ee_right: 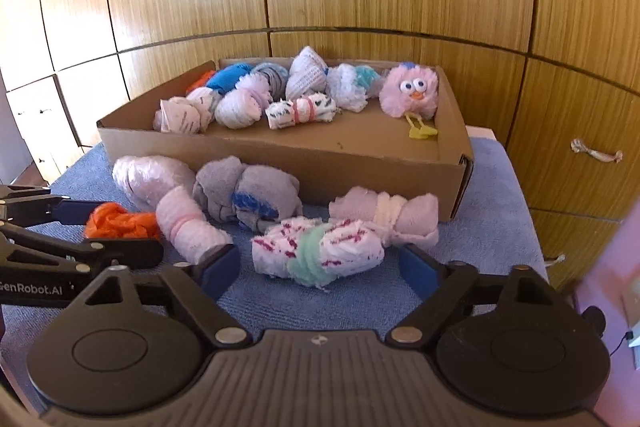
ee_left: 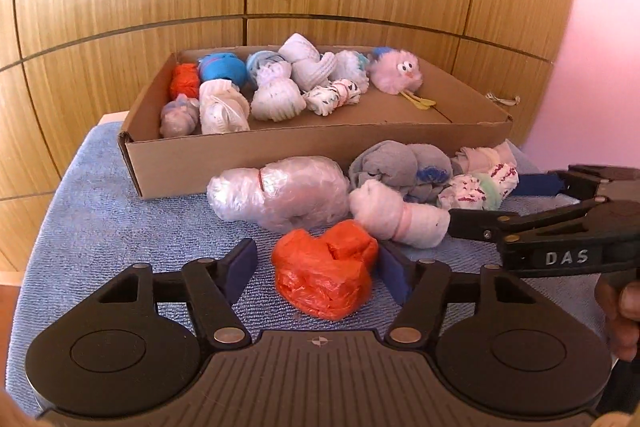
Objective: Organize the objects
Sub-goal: 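Move both tools back to the remaining socks on the towel, then grasp the orange bundle with the left tool while the right tool grasps the green-banded sock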
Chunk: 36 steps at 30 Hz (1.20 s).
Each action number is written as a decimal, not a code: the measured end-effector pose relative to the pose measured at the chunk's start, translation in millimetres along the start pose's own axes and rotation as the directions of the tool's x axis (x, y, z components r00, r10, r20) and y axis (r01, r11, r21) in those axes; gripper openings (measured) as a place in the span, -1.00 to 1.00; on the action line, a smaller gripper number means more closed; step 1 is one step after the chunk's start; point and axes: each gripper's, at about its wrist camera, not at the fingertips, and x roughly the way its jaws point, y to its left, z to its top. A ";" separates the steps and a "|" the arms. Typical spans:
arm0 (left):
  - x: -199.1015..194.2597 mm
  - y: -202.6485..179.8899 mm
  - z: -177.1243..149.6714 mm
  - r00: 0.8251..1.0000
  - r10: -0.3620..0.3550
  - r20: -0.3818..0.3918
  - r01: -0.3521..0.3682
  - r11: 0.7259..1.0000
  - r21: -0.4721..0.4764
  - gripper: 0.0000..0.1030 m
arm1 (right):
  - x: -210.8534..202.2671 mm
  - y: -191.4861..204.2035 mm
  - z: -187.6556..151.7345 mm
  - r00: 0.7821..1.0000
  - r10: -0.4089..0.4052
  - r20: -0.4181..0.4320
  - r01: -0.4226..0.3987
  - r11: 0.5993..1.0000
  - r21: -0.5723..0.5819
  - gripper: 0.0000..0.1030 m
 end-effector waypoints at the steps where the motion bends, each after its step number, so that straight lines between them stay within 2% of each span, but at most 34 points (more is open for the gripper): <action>1: 0.2 0.0 -0.3 1.000 0.001 0.004 -0.001 1.000 -0.003 0.36 | 0.4 0.6 -0.8 1.000 -0.006 0.001 0.006 1.000 0.001 0.45; 5: 0.7 0.9 -0.1 1.000 0.003 0.011 -0.003 1.000 -0.012 0.31 | -0.8 0.0 -1.5 1.000 0.000 0.008 0.000 1.000 0.006 0.17; 7: -0.4 2.6 -0.2 1.000 -0.001 0.015 0.002 1.000 -0.014 0.17 | -3.7 -1.5 -2.1 1.000 0.000 0.020 -0.001 1.000 0.015 0.17; 12: -3.2 5.3 -1.1 1.000 -0.007 0.018 0.007 1.000 -0.019 0.11 | -8.8 -3.2 -3.9 0.999 -0.004 0.034 0.004 1.000 0.015 0.15; 26: -23.5 13.3 0.1 1.000 -0.001 0.021 0.001 1.000 -0.015 0.10 | -33.3 -7.4 -15.4 0.999 0.000 0.052 -0.002 0.999 0.040 0.15; 36: -42.6 6.6 29.8 0.998 -0.047 0.039 0.046 0.999 0.021 0.10 | -66.7 -14.3 -0.1 0.994 -0.015 0.110 0.014 1.000 0.015 0.15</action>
